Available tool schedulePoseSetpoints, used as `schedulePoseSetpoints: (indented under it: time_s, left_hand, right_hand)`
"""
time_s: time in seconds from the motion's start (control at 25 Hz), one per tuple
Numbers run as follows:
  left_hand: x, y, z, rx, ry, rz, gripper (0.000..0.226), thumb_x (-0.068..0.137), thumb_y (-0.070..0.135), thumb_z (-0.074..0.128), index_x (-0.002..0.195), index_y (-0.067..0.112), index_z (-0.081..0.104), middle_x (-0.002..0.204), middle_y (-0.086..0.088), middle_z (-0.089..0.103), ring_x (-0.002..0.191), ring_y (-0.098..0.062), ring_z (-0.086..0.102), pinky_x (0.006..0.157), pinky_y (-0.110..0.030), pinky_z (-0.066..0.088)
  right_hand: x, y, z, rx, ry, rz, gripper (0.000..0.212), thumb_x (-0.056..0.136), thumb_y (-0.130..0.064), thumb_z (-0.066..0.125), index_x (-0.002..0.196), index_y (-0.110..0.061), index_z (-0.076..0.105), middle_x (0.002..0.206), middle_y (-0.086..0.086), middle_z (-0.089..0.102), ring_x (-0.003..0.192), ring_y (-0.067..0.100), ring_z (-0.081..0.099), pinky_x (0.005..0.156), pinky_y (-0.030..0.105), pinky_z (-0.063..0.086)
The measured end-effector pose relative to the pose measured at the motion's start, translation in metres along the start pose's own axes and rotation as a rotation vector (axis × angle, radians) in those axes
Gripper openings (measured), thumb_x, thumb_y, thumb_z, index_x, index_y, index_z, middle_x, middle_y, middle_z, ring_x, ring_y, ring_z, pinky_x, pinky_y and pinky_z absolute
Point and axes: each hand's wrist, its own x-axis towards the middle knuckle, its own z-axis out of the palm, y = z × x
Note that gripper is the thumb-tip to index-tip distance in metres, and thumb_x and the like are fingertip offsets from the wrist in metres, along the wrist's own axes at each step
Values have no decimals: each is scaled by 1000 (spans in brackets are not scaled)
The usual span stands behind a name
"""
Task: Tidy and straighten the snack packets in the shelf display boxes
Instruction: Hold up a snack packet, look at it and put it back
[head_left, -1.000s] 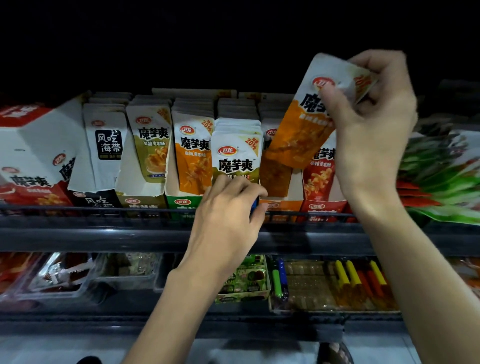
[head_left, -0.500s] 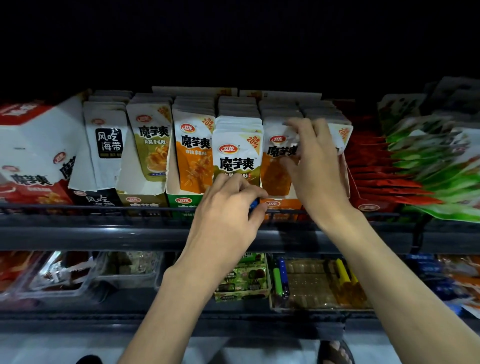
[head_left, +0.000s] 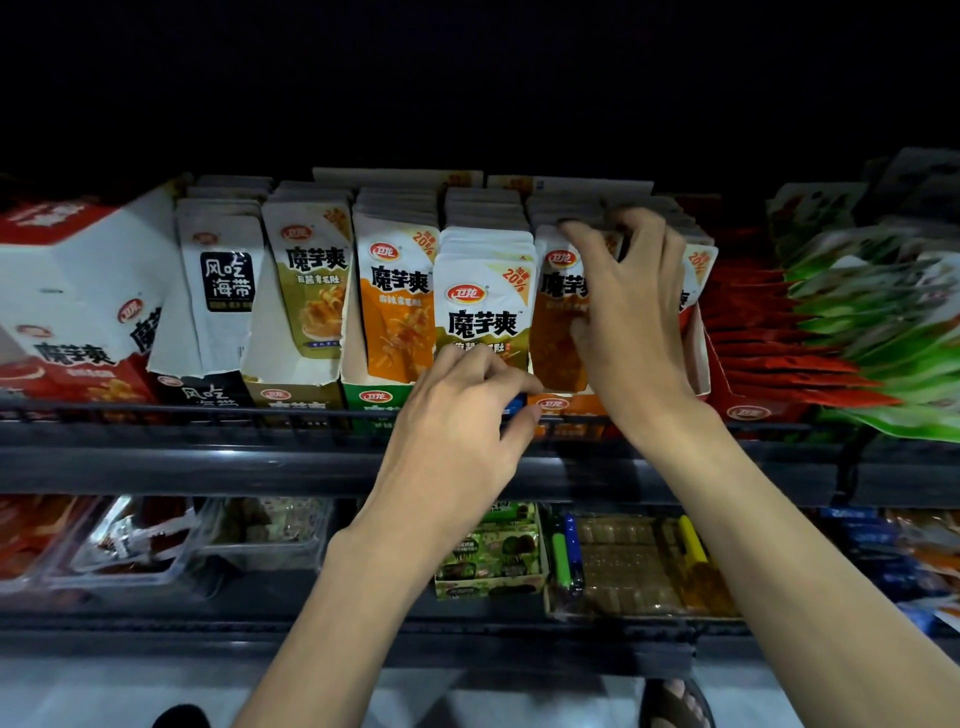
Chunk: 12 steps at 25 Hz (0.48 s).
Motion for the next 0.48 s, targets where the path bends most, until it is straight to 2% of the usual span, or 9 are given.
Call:
schedulePoseSetpoints:
  time_s: [0.28, 0.48]
  left_hand:
    - [-1, -1, -2, -15, -8, -3, 23, 93, 29, 60, 113, 24, 70, 101, 10, 56, 105, -11, 43, 91, -36, 43]
    - [-2, -3, -5, -52, -7, -1, 18, 93, 26, 60, 108, 24, 70, 105, 12, 61, 104, -9, 44, 92, -34, 42]
  right_hand:
    - [0, 0, -1, -43, -10, 3, 83, 69, 15, 66, 141, -22, 44, 140, 16, 37, 129, 31, 29, 103, 41, 35]
    - [0, 0, 0, -4, 13, -2, 84, 68, 19, 63, 140, -20, 45, 137, 17, 39, 126, 30, 31, 100, 41, 37]
